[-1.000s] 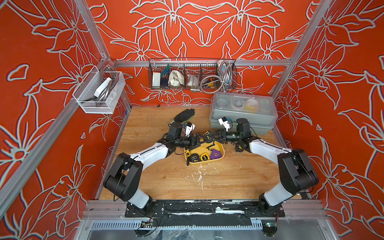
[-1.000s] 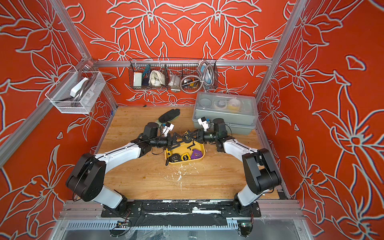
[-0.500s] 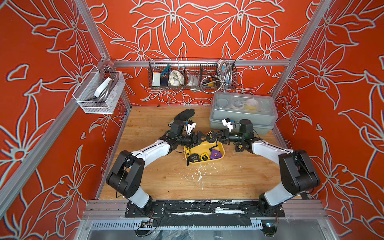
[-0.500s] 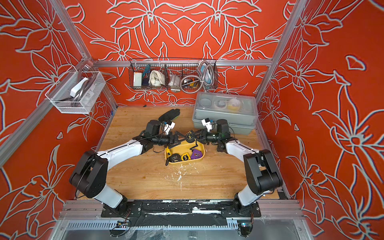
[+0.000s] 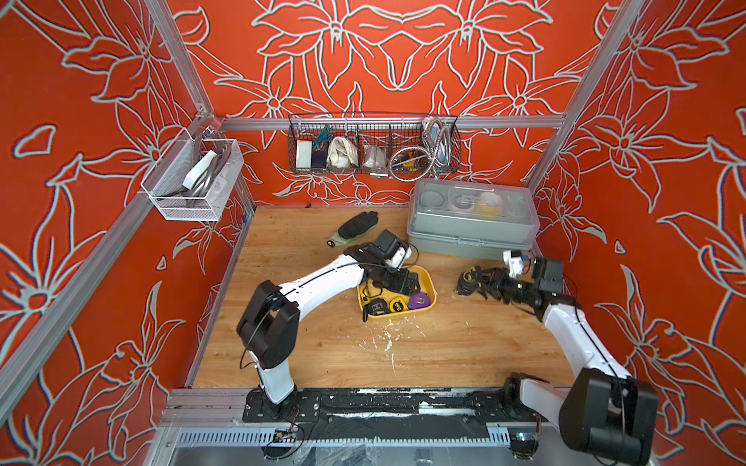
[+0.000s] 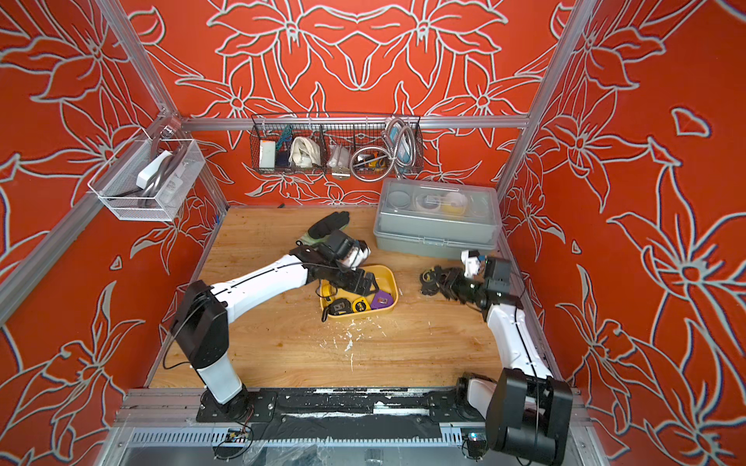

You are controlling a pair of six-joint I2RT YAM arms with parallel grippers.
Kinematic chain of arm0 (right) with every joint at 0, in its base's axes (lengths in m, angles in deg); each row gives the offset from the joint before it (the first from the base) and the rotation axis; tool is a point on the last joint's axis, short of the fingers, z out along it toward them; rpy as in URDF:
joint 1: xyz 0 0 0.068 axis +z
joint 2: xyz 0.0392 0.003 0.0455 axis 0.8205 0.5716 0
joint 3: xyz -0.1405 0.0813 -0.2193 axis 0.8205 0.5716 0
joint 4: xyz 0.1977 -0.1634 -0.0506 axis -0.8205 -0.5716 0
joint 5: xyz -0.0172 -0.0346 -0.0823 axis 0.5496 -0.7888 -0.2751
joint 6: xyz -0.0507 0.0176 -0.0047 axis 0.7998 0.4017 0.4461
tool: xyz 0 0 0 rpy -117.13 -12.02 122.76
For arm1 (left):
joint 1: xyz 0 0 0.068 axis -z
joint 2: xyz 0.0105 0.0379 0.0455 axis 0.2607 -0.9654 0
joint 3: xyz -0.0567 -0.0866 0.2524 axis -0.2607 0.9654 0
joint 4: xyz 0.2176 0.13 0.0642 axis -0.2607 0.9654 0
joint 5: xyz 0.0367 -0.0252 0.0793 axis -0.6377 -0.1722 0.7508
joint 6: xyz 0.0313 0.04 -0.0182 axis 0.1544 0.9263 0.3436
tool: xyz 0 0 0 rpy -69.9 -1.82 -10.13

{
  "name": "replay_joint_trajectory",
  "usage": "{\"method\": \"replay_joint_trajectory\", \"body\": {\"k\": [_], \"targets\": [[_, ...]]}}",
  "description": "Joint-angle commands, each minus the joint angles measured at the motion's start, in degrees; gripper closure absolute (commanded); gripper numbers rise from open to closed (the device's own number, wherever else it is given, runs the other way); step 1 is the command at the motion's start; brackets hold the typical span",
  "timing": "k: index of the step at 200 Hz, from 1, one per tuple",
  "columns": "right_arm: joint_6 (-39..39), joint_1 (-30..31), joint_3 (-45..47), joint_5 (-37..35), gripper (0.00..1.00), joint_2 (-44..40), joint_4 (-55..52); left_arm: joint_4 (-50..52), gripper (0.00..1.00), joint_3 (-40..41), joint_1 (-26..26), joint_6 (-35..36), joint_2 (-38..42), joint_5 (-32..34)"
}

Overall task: Take the tape measure out of the storage box
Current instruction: Place the tape measure at the center of the board.

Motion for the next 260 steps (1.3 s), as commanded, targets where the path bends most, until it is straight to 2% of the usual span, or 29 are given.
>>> {"method": "replay_joint_trajectory", "body": {"k": [1,46,89,126,144,165,187,206,240,260], "targets": [[3.4,-1.2,3.9,-1.4,0.86,-0.8,-1.7,9.8,0.1,-3.4,2.3,4.8,-4.0,7.8],[6.5,-1.3,9.4,-5.2,0.84,2.5,1.7,12.1,0.09,-9.6,4.6,6.2,-11.1,9.2],[9.8,-1.3,9.7,-8.1,0.83,6.9,3.3,15.7,0.08,-16.6,5.6,6.2,-16.8,13.5],[10.7,-1.3,9.2,-6.7,0.82,7.3,2.7,14.3,0.08,-15.6,5.5,4.2,-12.8,11.7],[11.6,-1.3,9.4,-8.6,0.81,7.0,1.6,13.5,0.06,-14.6,5.5,3.5,-9.9,13.0],[10.5,-1.3,9.6,-10.9,0.79,9.2,2.2,14.2,0.04,-16.2,5.5,3.7,-10.4,15.5],[10.6,-1.3,8.4,-11.0,0.7,11.8,1.7,16.5,0.04,-19.4,5.5,4.5,-14.6,17.2],[11.3,-1.3,7.1,-11.5,0.48,11.1,0.1,15.7,0.04,-19.1,5.5,4.8,-16.8,17.7],[11.9,-1.3,4.4,-15.3,0.13,1.4,-5.9,14.1,0.03,-20.1,5.5,3.4,-18.2,18.0],[12.7,-1.3,2.7,-18.0,0.01,-4.9,-9.6,14.4,0.03,-22.4,5.5,3.2,-19.6,18.6]]}}
